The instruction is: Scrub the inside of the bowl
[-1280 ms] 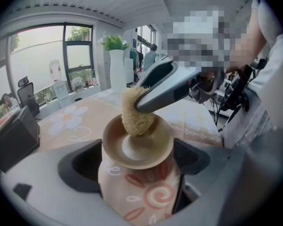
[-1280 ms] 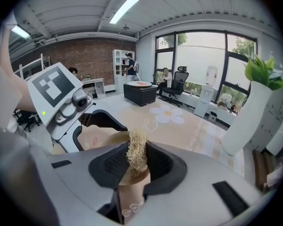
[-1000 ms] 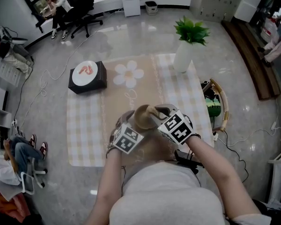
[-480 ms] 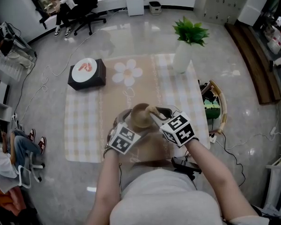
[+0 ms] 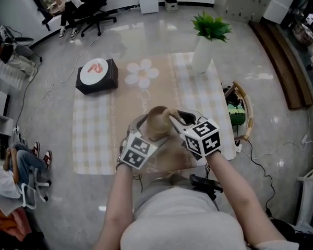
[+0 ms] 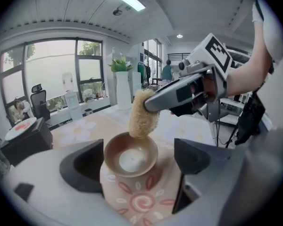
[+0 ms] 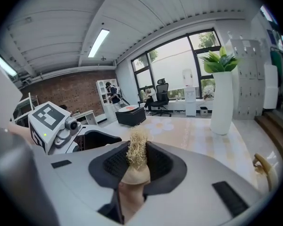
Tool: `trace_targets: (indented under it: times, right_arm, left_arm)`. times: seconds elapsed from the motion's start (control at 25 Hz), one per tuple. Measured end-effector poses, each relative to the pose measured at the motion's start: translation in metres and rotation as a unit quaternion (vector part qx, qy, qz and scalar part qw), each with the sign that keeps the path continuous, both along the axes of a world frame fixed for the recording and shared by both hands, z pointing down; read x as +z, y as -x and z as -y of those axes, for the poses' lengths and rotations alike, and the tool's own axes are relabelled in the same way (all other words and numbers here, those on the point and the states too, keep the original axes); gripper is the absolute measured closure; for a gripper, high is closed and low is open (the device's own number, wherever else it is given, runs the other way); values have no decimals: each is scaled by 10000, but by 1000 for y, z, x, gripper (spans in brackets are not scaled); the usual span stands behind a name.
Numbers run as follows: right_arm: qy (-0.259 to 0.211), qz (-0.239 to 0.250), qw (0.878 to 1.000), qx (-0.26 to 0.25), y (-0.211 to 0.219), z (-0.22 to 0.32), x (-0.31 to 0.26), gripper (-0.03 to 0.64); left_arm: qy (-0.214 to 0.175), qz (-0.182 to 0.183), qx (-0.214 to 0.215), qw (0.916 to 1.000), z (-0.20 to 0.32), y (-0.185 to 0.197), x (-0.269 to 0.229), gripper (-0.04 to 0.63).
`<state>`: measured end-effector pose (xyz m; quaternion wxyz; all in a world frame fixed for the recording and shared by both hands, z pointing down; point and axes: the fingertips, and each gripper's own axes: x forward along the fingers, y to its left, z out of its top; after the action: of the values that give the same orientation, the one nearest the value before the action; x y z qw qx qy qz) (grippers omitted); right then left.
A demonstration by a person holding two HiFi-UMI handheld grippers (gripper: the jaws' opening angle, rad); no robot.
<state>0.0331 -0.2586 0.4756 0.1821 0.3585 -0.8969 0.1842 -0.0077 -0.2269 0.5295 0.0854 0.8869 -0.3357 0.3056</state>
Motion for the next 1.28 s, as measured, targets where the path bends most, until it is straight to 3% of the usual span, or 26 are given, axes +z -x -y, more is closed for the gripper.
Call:
trace_targets:
  times: [0.32, 0.56, 0.64, 0.96, 1.28]
  right_arm:
    - [-394, 48, 9981, 478, 2, -17, -20, 523]
    - [-638, 101, 9948, 786, 4, -34, -33, 523]
    - [-738, 140, 9932, 891, 5, -41, -37, 523]
    - [-1294, 142, 9814, 1413, 10, -65, -60, 526]
    - [-1827, 232, 9666, 1784, 14, -86, -93, 526]
  left_arm:
    - [-505, -118, 272, 9983, -15, 0, -26, 157]
    - [-1139, -378, -239, 9925, -19, 14, -60, 514]
    - [-1280, -524, -410, 9895, -21, 20, -69, 572]
    - [-1712, -782, -619, 9802, -26, 26, -105, 584]
    - [-2183, -1143, -864, 9653, -38, 30, -145, 584]
